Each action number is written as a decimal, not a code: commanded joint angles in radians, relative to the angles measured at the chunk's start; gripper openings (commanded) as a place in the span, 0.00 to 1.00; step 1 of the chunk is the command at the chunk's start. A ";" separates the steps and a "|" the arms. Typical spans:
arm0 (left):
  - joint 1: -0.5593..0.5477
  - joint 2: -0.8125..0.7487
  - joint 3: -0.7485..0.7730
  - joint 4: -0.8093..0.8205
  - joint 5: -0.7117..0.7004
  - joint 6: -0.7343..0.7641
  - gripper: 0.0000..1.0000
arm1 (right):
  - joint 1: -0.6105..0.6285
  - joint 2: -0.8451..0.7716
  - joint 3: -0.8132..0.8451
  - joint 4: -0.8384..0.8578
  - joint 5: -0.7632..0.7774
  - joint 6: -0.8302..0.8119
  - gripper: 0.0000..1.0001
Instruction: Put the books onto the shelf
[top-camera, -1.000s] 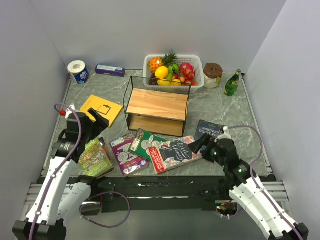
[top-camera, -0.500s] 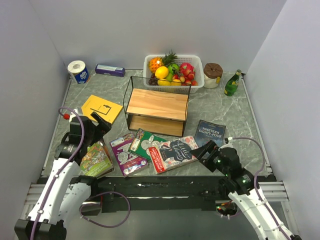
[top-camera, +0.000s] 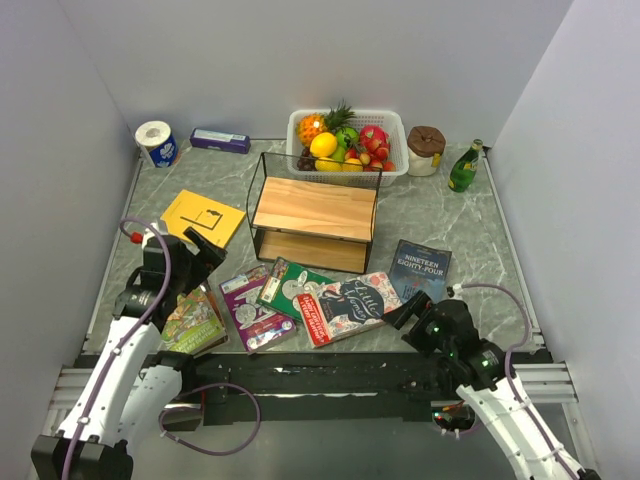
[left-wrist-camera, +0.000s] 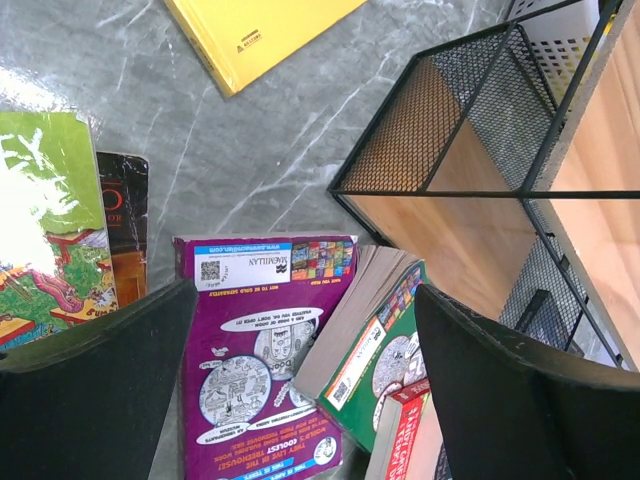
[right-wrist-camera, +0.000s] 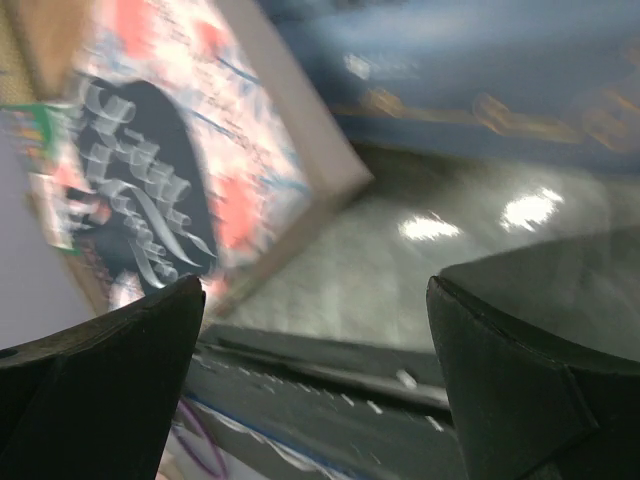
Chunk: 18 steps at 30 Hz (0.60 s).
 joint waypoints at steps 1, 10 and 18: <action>-0.002 -0.042 0.004 0.017 0.021 -0.016 0.96 | 0.006 -0.037 -0.068 0.150 0.010 0.051 0.99; -0.002 -0.111 -0.012 0.012 0.019 -0.030 0.96 | 0.004 0.006 -0.170 0.365 0.007 0.128 0.98; -0.003 -0.100 -0.007 0.000 0.027 -0.027 0.96 | 0.006 0.137 -0.206 0.433 -0.012 0.142 0.95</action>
